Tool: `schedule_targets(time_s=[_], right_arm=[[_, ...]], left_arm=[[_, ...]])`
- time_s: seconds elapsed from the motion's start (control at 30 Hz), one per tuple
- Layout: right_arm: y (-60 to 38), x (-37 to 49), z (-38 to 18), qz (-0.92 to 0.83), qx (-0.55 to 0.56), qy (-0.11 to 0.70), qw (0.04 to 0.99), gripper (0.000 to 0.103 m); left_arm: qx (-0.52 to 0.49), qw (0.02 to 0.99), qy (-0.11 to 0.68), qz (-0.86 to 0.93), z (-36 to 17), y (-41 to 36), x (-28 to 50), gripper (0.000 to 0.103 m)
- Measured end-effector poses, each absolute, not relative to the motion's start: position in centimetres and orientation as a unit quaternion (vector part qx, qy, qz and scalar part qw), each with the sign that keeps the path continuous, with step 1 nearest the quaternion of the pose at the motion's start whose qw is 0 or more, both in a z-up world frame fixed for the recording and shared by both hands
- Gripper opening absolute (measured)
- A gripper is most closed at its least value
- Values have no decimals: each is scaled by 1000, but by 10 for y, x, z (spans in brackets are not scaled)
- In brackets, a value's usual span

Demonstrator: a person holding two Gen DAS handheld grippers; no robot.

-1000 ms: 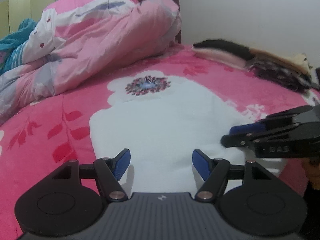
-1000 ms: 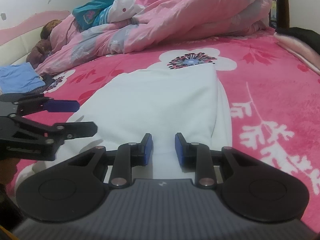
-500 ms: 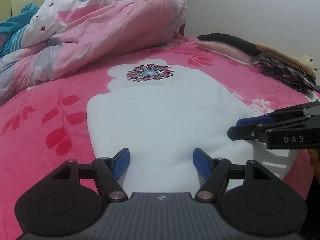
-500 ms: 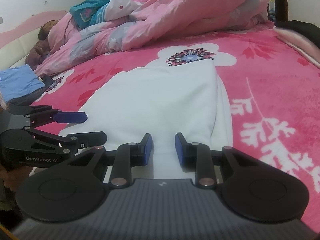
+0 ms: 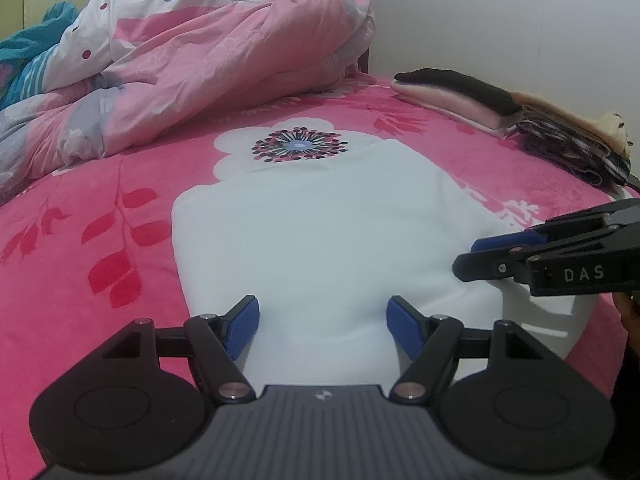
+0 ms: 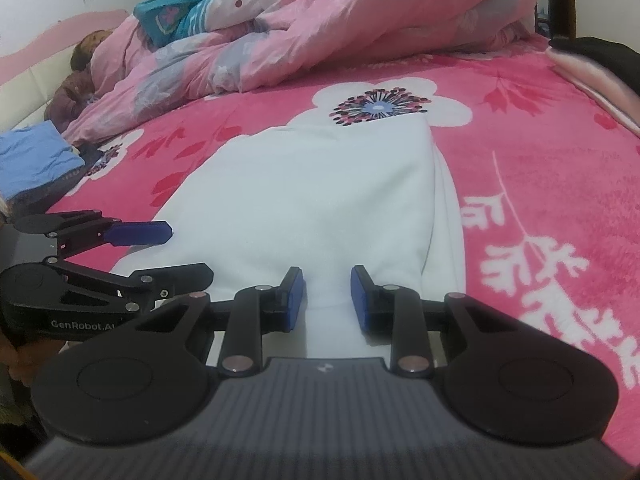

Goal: Fold clothes

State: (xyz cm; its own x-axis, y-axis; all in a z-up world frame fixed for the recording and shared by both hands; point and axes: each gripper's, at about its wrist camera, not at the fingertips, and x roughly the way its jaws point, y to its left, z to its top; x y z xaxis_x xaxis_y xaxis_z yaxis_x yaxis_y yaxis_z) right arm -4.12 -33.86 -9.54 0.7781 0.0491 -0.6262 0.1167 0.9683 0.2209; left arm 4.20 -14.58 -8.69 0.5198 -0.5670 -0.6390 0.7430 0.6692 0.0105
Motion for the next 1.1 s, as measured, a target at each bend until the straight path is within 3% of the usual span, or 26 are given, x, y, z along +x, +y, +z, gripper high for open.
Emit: schedule_targets(time_s=[0.3, 0.37, 0.43, 0.47, 0.63, 0.83, 1.1], right_arm=[[-337, -33, -88, -14, 109, 362, 926, 28], [-337, -28, -83, -11, 105, 378, 920, 31], [-338, -22, -73, -7, 111, 391, 913, 46], [-338, -19, -67, -5, 108, 390, 914, 47], [-344, 4, -52, -17, 75, 377, 923, 48], [-361, 28, -79, -6, 91, 406, 909, 48], [-363, 60, -51, 10, 73, 400, 913, 47]], left_arm=[[138, 859, 308, -385, -87, -143, 42, 73], [137, 858, 309, -386, -87, -143, 43, 73], [136, 858, 310, -387, -87, -143, 43, 73], [135, 858, 311, -387, -87, -143, 43, 73], [136, 857, 311, -387, -86, -143, 43, 73], [132, 856, 311, -391, -87, -142, 44, 73], [132, 855, 311, -393, -86, -142, 42, 74]])
